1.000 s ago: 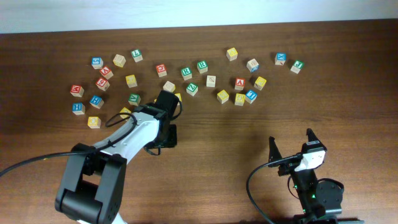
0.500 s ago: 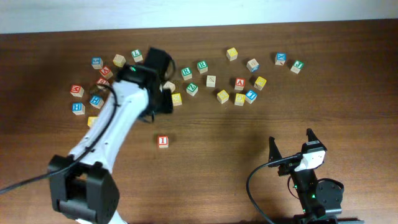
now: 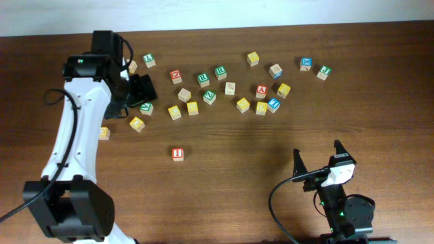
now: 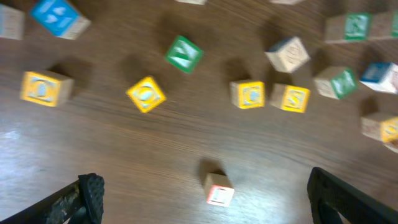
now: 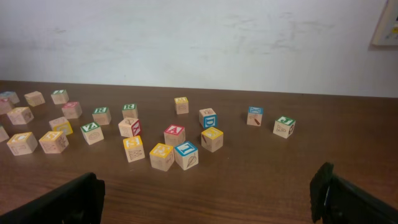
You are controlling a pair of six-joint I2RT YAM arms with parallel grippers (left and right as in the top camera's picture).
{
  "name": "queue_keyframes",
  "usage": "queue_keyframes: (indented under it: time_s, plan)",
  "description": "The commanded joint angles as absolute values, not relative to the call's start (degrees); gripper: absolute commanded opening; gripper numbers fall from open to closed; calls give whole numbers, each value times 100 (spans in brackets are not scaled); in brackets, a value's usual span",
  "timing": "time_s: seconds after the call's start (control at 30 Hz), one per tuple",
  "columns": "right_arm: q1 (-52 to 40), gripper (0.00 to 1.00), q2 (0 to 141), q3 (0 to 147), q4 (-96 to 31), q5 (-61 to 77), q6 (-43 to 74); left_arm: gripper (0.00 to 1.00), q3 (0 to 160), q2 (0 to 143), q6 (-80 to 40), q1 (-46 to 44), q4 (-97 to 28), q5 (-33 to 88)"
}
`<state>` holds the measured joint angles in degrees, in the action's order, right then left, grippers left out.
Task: Spell out ICRA
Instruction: 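Carry the red I block forward and set it down on open table, then move the left gripper to the yellow C block and grasp it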
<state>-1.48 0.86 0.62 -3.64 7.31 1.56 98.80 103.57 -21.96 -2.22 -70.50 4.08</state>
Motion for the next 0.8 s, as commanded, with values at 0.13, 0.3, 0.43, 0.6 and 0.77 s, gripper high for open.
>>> queue_keyframes:
  time_s: [0.13, 0.3, 0.43, 0.6, 0.77]
  plan:
    - [-152, 98, 47, 32, -403, 685, 220, 100, 9926, 10545, -2320, -1111, -7196, 97]
    - [-152, 98, 47, 32, -403, 685, 220, 94, 9926, 10914, -2434, -1389, -7251, -301]
    - [-152, 98, 47, 32, -403, 685, 220, 100, 9926, 10919, -2440, -1389, -7210, -274]
    - [-152, 98, 47, 32, -403, 685, 220, 95, 9719, 11045, -2445, -1389, -6976, -285]
    - [-152, 98, 47, 32, -403, 685, 220, 90, 9662, 11459, -2766, -1374, -6657, -327]
